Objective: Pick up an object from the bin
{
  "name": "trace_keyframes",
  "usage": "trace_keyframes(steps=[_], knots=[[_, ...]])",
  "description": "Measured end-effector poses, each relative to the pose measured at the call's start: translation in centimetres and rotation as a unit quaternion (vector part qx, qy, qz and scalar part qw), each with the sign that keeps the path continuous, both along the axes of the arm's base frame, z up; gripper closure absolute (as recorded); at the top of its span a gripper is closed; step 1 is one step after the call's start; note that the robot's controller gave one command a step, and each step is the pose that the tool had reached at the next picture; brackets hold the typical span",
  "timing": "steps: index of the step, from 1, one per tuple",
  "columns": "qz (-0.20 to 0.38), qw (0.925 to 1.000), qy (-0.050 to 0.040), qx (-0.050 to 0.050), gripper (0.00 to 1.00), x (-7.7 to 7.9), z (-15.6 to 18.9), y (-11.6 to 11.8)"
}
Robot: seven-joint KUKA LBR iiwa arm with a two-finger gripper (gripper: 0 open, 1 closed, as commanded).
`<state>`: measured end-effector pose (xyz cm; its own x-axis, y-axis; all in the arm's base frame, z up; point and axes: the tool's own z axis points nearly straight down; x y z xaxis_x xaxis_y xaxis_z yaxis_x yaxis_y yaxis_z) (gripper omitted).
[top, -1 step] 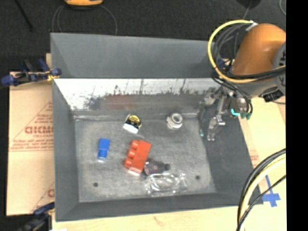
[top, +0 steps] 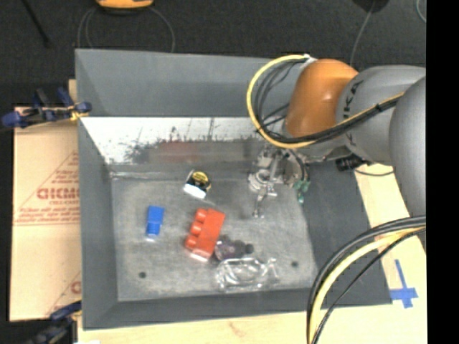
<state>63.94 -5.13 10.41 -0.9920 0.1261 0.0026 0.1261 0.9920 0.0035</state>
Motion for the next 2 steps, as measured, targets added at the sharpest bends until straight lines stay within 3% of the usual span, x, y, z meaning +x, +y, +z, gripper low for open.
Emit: trace_keyframes(steps=[1,2], knots=[[0.034,0.9992,-0.022,-0.003,0.0,-2.1,-1.7,-2.5],[0.12,0.9924,-0.0264,-0.009,0.0,-7.6,-1.8,0.0]])
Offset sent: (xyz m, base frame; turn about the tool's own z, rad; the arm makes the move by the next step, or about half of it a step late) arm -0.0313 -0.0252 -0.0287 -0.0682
